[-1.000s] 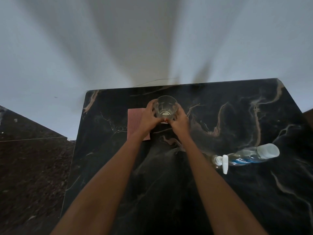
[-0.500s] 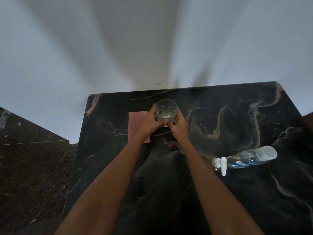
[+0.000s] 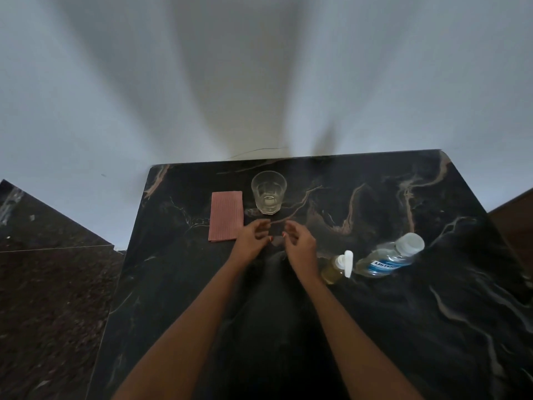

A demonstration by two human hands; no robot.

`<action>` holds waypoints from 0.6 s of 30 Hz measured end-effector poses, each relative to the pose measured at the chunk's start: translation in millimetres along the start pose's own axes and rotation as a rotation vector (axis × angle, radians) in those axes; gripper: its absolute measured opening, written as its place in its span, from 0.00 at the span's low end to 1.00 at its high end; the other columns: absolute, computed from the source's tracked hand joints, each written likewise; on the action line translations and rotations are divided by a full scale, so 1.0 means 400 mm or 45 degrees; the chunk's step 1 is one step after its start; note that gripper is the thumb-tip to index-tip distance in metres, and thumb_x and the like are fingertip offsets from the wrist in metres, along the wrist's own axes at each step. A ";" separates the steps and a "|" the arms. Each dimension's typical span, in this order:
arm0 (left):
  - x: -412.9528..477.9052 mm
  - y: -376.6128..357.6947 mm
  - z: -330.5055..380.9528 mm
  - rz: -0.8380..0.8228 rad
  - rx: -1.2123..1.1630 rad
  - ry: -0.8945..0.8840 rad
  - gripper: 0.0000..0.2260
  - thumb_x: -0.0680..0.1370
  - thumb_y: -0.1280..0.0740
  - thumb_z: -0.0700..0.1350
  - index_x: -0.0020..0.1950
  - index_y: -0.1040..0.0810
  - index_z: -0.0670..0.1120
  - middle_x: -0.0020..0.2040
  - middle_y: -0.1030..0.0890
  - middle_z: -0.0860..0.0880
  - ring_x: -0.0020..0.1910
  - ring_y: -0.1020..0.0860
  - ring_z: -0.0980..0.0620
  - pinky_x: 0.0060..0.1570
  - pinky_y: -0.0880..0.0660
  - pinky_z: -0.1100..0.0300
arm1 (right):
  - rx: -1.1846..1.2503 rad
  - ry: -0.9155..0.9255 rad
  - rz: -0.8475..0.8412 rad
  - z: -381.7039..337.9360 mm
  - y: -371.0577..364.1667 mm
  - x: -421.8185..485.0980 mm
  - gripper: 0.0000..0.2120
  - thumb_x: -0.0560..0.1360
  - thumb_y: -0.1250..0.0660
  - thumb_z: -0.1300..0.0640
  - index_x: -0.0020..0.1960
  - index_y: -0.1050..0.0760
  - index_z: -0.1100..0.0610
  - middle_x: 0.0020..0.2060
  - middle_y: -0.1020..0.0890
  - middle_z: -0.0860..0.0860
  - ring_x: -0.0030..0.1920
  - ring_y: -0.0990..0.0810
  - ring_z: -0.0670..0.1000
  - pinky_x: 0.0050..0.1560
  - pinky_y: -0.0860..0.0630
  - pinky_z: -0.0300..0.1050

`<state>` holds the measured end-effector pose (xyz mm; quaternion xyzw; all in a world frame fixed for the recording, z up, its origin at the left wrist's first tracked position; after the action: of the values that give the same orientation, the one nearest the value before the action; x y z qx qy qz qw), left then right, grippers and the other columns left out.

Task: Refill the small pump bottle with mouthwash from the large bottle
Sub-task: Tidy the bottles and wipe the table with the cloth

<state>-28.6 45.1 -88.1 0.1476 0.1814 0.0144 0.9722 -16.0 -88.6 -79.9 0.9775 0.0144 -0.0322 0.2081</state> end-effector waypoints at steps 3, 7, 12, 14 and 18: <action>-0.042 -0.037 0.000 -0.023 0.073 -0.056 0.17 0.74 0.35 0.34 0.61 0.28 0.42 0.59 0.23 0.43 0.58 0.24 0.51 0.60 0.29 0.59 | -0.083 0.074 -0.074 0.005 0.022 -0.080 0.14 0.73 0.36 0.67 0.58 0.26 0.60 0.53 0.21 0.55 0.52 0.23 0.47 0.54 0.30 0.36; -0.082 -0.092 0.004 -0.034 0.129 -0.119 0.16 0.73 0.35 0.31 0.60 0.26 0.40 0.57 0.21 0.42 0.54 0.23 0.54 0.53 0.29 0.71 | -0.129 0.091 -0.209 0.043 0.055 -0.173 0.13 0.74 0.36 0.66 0.57 0.25 0.58 0.52 0.21 0.52 0.52 0.23 0.44 0.55 0.28 0.36; -0.116 -0.176 0.009 -0.101 0.200 -0.164 0.21 0.71 0.32 0.33 0.63 0.28 0.43 0.61 0.23 0.45 0.56 0.25 0.56 0.57 0.29 0.67 | -0.259 0.041 -0.212 0.117 0.137 -0.235 0.07 0.74 0.35 0.62 0.50 0.22 0.55 0.46 0.20 0.48 0.45 0.23 0.42 0.47 0.31 0.29; -0.127 -0.211 0.023 -0.132 0.216 -0.205 0.22 0.70 0.31 0.33 0.63 0.28 0.43 0.61 0.24 0.44 0.58 0.25 0.53 0.60 0.29 0.63 | -0.267 -0.020 -0.086 0.147 0.194 -0.245 0.05 0.73 0.33 0.61 0.47 0.21 0.54 0.41 0.21 0.47 0.42 0.23 0.43 0.43 0.30 0.31; -0.142 -0.267 0.059 -0.128 0.205 -0.300 0.24 0.68 0.29 0.32 0.63 0.28 0.40 0.61 0.24 0.42 0.59 0.26 0.52 0.59 0.31 0.68 | -0.197 -0.106 0.126 0.182 0.281 -0.240 0.05 0.71 0.31 0.61 0.45 0.23 0.53 0.39 0.22 0.47 0.42 0.21 0.49 0.41 0.28 0.36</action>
<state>-76.0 -68.1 -78.2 0.2166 0.0739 -0.0663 0.9712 -111.1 -222.2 -93.9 0.9558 -0.0401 -0.0611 0.2847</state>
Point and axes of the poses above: each hand's wrist, its own x-axis towards the middle knuckle, its own y-axis out of the back of the hand, z = x × y, the point moved 9 cm from there along x, towards the middle knuckle
